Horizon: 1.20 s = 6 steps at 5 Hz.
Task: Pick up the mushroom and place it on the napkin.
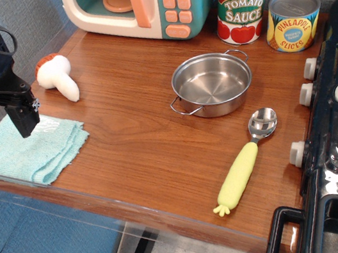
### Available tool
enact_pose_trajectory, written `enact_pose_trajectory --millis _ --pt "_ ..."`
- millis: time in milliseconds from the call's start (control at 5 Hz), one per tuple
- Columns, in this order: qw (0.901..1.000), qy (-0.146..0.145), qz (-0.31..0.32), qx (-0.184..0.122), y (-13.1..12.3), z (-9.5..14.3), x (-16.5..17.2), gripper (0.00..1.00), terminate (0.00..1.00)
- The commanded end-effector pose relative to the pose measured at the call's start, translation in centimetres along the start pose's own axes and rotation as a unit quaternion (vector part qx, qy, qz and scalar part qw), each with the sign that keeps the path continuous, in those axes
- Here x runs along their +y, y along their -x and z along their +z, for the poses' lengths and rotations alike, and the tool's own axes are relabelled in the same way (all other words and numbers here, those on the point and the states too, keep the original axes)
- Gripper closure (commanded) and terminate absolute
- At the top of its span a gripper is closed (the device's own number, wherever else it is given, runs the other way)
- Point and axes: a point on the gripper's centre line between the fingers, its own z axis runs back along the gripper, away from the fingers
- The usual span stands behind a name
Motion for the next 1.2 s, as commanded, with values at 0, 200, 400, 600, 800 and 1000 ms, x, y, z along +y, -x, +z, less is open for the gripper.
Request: enact_pose_trajectory --millis 0,200,400,600,800,1000 --pt "1.0 0.0 0.0 0.0 0.0 0.0 0.0 0.0 0.0" --pt "0.9997 -0.003 0.023 -0.009 -1.6 0.1 -0.4 0.0 0.0" --pt "0.9981 0.008 0.058 -0.021 -4.1 0.3 -0.5 0.0 0.0" --pt "0.992 -0.001 0.123 -0.03 -7.9 -0.4 0.2 0.0 0.0" --pt "0.9825 -0.012 0.185 -0.017 -10.7 -2.7 1.6 0.0 0.0" --pt "0.9721 -0.024 0.233 0.007 -11.9 -5.3 2.8 0.0 0.0"
